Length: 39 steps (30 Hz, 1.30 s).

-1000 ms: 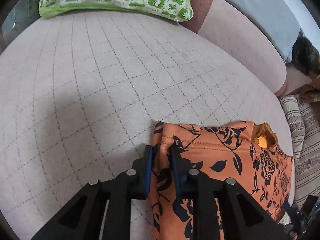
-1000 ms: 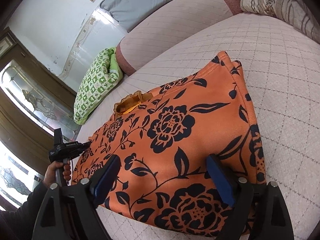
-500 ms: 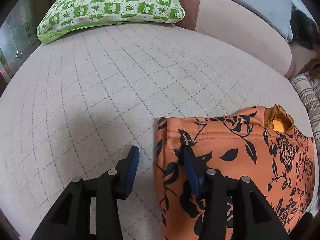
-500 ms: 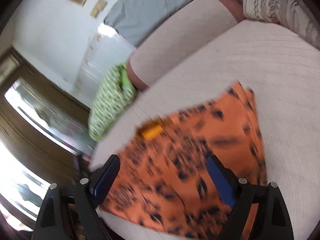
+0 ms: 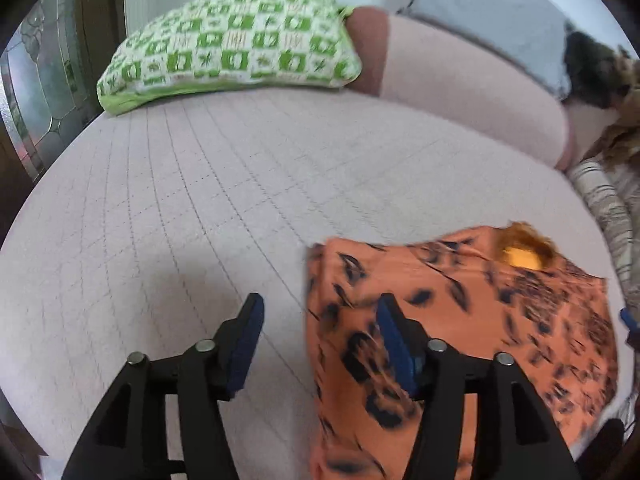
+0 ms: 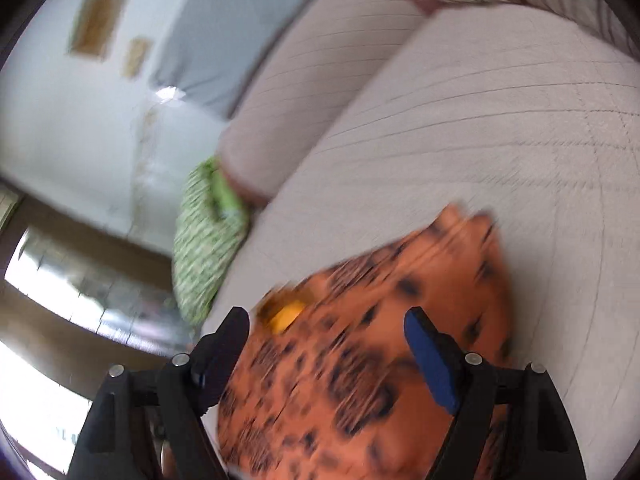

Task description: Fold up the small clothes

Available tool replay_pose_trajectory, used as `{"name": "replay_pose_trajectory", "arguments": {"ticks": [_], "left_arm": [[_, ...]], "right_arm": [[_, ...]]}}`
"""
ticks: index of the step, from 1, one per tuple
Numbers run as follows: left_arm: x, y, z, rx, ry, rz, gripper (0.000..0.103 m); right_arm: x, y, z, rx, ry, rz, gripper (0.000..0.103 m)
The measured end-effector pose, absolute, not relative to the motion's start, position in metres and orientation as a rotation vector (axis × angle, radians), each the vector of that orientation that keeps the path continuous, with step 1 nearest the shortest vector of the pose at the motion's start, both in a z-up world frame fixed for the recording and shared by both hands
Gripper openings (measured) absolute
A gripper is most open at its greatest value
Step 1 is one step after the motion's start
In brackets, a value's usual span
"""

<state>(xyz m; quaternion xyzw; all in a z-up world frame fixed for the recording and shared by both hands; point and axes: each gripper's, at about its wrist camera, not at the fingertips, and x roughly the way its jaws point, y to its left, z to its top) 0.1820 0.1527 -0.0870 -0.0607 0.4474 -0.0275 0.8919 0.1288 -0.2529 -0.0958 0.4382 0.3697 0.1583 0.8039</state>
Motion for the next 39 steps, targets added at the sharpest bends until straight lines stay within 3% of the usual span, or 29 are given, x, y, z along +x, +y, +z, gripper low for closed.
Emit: {"name": "replay_pose_trajectory", "arguments": {"ticks": [4,6,13,17,25,29,35,39], "left_arm": [[0.155,0.142,-0.103,-0.12,0.946,-0.097,0.067],[0.16,0.142,-0.129,-0.111,1.017,-0.053,0.068],[0.123,0.141,-0.09,-0.147,0.909,-0.06,0.069],[0.116,0.142,-0.12,-0.094,0.999,0.028,0.074],[0.092,0.145,-0.09,-0.133,0.916,0.045,0.076],[0.095,0.147,-0.124,-0.122,1.029,0.085,0.08],[0.077,0.13,-0.066,-0.075,0.897,0.076,0.08],[0.076,0.105,-0.061,-0.097,0.873,-0.001,0.081]], "right_arm": [[0.111,-0.243,-0.131,0.903,0.876,0.285,0.086],[0.11,-0.252,-0.142,0.973,0.856,0.261,0.082],[0.085,-0.231,-0.081,0.82,0.803,0.278,0.085],[0.08,-0.238,-0.137,0.877,0.887,0.244,0.087],[0.069,-0.212,-0.081,0.744,0.844,0.284,0.088],[0.073,-0.235,-0.134,0.874,0.904,0.217,0.092],[0.081,-0.233,-0.076,0.792,0.837,0.286,0.092],[0.103,-0.245,-0.092,0.835,0.832,0.271,0.092]]}}
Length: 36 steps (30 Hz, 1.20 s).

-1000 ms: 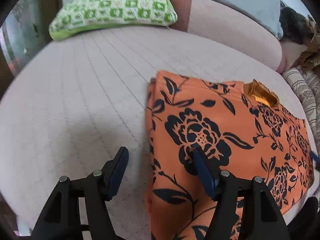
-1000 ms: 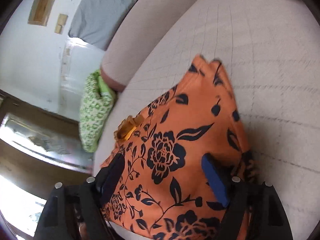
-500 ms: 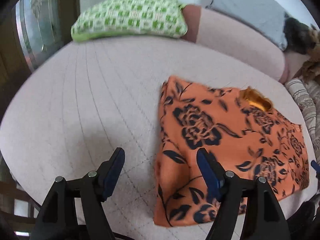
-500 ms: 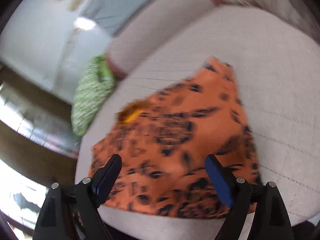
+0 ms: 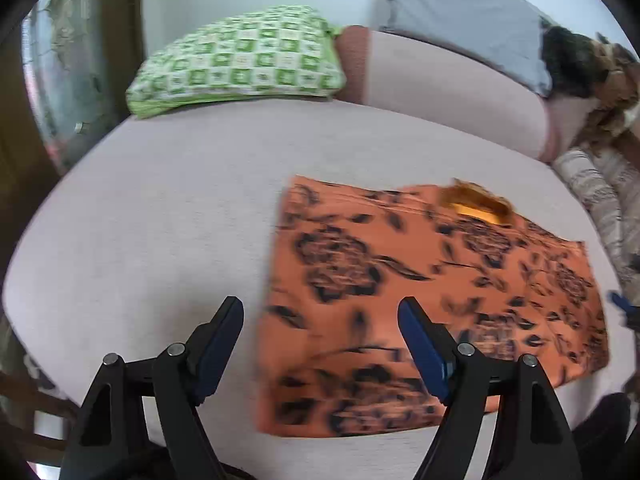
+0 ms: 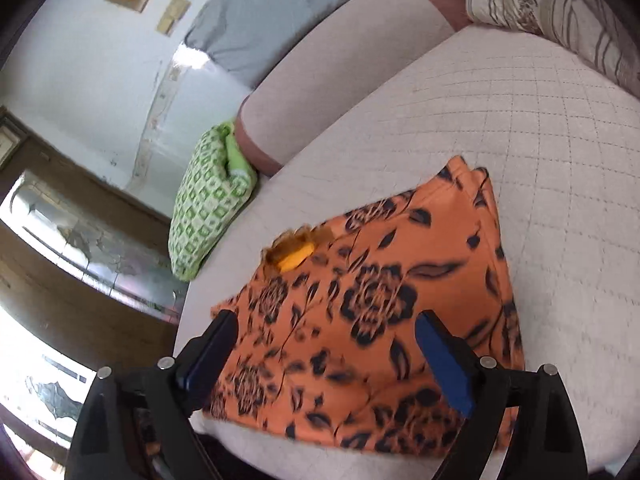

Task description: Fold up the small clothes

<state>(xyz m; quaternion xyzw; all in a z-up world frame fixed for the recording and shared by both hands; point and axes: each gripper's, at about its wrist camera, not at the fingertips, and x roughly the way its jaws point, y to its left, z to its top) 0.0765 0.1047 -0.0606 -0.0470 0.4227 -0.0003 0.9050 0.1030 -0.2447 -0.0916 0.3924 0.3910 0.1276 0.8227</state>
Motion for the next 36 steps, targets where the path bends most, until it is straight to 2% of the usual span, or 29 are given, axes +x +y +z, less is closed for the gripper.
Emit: {"name": "replay_pose_trajectory", "arguments": {"ticks": [2,3,4,8,11,14,15,16,18,26,27,28,29,31,36], "left_arm": [[0.082,0.087,-0.083,-0.082,0.938,-0.03,0.083],[0.089,0.082,-0.096,-0.08,0.983,-0.037,0.082],[0.09,0.079,-0.11,-0.063,1.044,-0.029,0.082],[0.081,0.063,-0.098,0.019,0.975,-0.037,0.083],[0.082,0.058,-0.093,0.021,0.925,-0.037,0.084],[0.098,0.055,-0.117,0.04,1.0,-0.026,0.087],[0.096,0.054,-0.117,0.042,0.972,-0.025,0.088],[0.095,0.052,-0.115,0.048,0.97,-0.024,0.088],[0.099,0.053,-0.113,0.036,0.985,-0.028,0.088],[0.1,0.054,-0.114,0.009,1.002,-0.025,0.089],[0.099,0.054,-0.114,0.007,1.003,-0.024,0.089],[0.097,0.055,-0.116,0.009,1.005,-0.024,0.089],[0.099,0.054,-0.116,0.012,1.009,-0.023,0.089],[0.101,0.054,-0.114,0.008,1.016,-0.023,0.089],[0.097,0.057,-0.106,-0.026,1.01,-0.024,0.089]], "right_arm": [[0.114,-0.258,-0.134,0.883,0.948,0.167,0.091],[0.111,-0.266,-0.14,0.94,0.908,0.171,0.091],[0.11,-0.268,-0.133,0.942,0.897,0.164,0.09],[0.131,-0.255,-0.085,0.818,0.869,0.237,0.091],[0.16,-0.258,-0.074,0.798,0.838,0.263,0.091],[0.204,-0.274,-0.111,0.791,0.897,0.179,0.091],[0.212,-0.286,-0.131,0.826,0.95,0.119,0.091],[0.212,-0.295,-0.143,0.922,0.923,0.132,0.091],[0.197,-0.297,-0.133,0.99,0.836,0.139,0.091],[0.099,-0.232,-0.094,0.867,0.853,0.246,0.091],[0.09,-0.227,-0.096,0.848,0.856,0.245,0.092],[0.086,-0.22,-0.107,0.831,0.883,0.248,0.1],[0.087,-0.218,-0.122,0.833,0.912,0.262,0.102],[0.078,-0.228,-0.124,0.901,0.862,0.24,0.102],[0.06,-0.223,-0.088,0.92,0.816,0.223,0.102]]}}
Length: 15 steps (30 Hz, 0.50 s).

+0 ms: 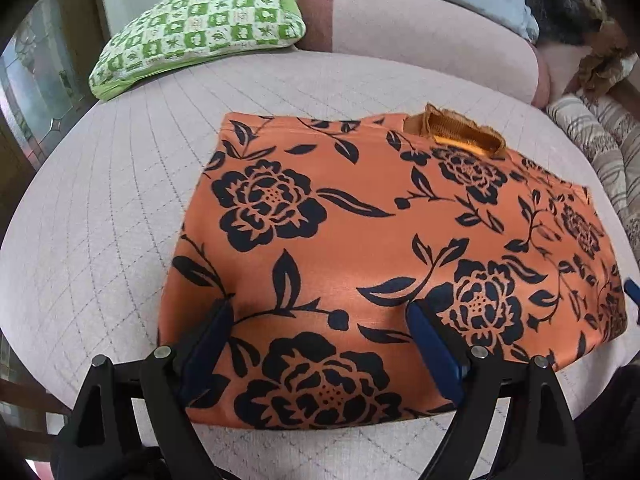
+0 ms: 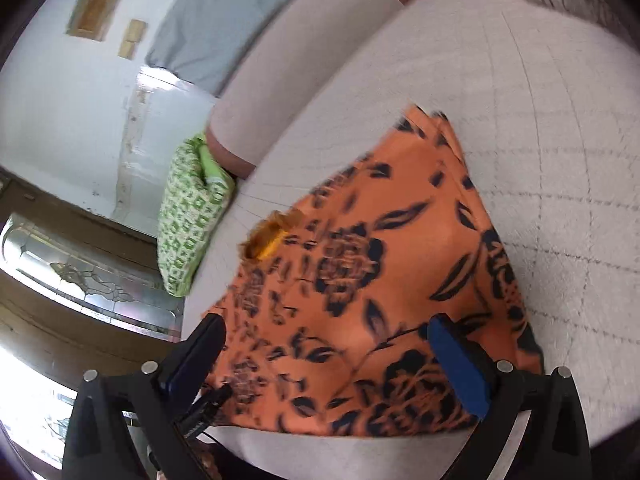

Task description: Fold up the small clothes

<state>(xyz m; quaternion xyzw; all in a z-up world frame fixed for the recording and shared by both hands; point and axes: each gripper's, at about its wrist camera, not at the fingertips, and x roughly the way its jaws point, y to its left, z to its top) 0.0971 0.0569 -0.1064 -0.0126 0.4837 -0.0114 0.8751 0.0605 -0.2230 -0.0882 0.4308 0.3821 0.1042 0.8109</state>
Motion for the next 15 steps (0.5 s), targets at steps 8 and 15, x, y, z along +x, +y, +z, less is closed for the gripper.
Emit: {"name": "replay_pose_trajectory", "arguments": {"ticks": [8,15], "left_arm": [[0.089,0.056,-0.103,-0.032,1.005,-0.026,0.089],[0.083,0.052,-0.098,-0.057,0.983,-0.03,0.089]], "right_arm": [[0.002,-0.205,-0.133,1.118,0.858,0.222,0.102],[-0.008,-0.233,-0.141,1.215,0.778,0.147,0.102]]}}
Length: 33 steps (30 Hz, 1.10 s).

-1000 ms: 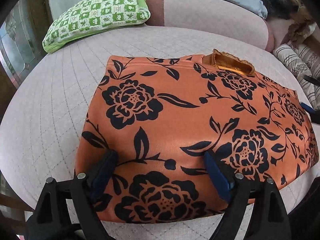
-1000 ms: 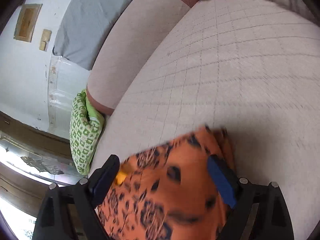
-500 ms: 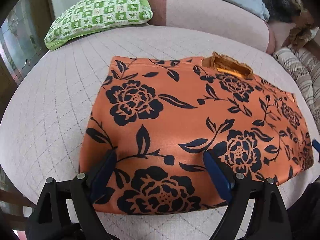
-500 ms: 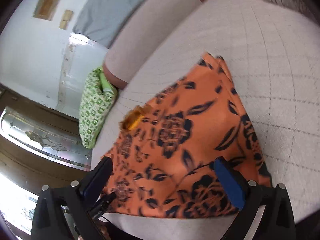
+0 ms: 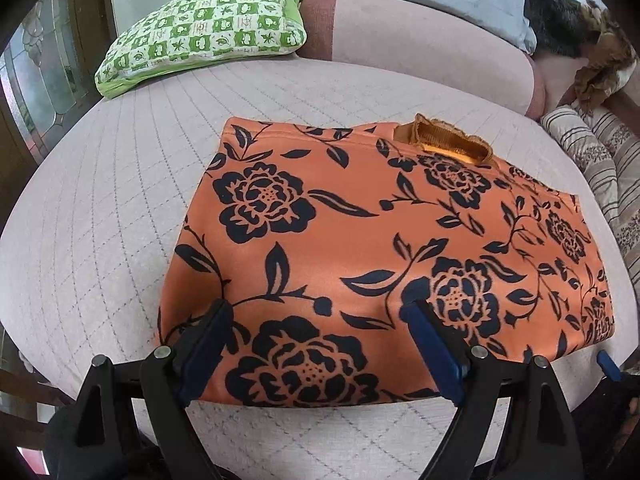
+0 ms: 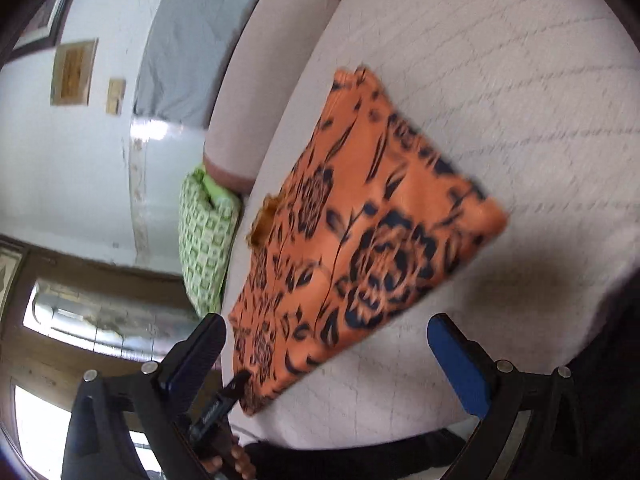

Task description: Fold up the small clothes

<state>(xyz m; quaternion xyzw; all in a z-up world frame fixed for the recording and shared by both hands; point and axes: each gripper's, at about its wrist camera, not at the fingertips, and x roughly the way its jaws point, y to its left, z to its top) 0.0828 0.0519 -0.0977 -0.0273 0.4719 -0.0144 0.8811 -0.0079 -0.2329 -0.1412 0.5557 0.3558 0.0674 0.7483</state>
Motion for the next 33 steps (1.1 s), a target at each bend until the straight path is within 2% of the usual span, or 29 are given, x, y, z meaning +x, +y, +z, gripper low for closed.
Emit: {"name": "replay_pose_trajectory", "arguments": {"ticks": [15,17,18,19,20,22,23,26,28,30,31,32,33], "left_arm": [[0.104,-0.002,-0.106,0.064,0.978,-0.104,0.089],[0.108,-0.005,-0.107,0.079,0.976,-0.094,0.089],[0.109,-0.005,-0.106,0.079,0.974,-0.094,0.089],[0.11,-0.006,-0.104,0.078,0.972,-0.093,0.089],[0.112,-0.006,-0.101,0.079,0.966,-0.089,0.089],[0.113,-0.007,-0.098,0.08,0.952,-0.08,0.089],[0.113,-0.008,-0.095,0.077,0.942,-0.078,0.089],[0.11,-0.011,-0.092,0.065,0.917,-0.093,0.089],[0.112,-0.014,-0.099,0.055,0.931,-0.101,0.089],[0.118,-0.021,-0.114,0.086,0.99,-0.101,0.089],[0.116,-0.023,-0.112,0.101,0.96,-0.102,0.089],[0.116,-0.023,-0.109,0.101,0.956,-0.102,0.089],[0.116,-0.021,-0.103,0.084,0.948,-0.106,0.089]], "right_arm": [[0.025,-0.269,-0.156,1.359,0.725,0.081,0.102],[0.027,-0.273,-0.157,1.362,0.723,0.062,0.097],[0.029,-0.274,-0.157,1.358,0.729,0.062,0.08],[0.033,-0.274,-0.159,1.345,0.746,0.07,0.049],[0.035,-0.274,-0.16,1.33,0.769,0.066,0.028],[0.036,-0.274,-0.162,1.324,0.781,0.075,0.022],[0.034,-0.275,-0.16,1.327,0.774,0.074,0.016],[0.024,-0.275,-0.13,1.237,0.706,0.081,0.015],[0.025,-0.278,-0.138,1.203,0.752,0.019,0.017],[0.03,-0.278,-0.164,1.28,0.86,0.0,0.03],[0.026,-0.28,-0.173,1.376,0.826,0.037,0.032],[0.026,-0.282,-0.171,1.392,0.804,0.053,0.048],[0.027,-0.284,-0.167,1.393,0.783,0.07,0.06]]}}
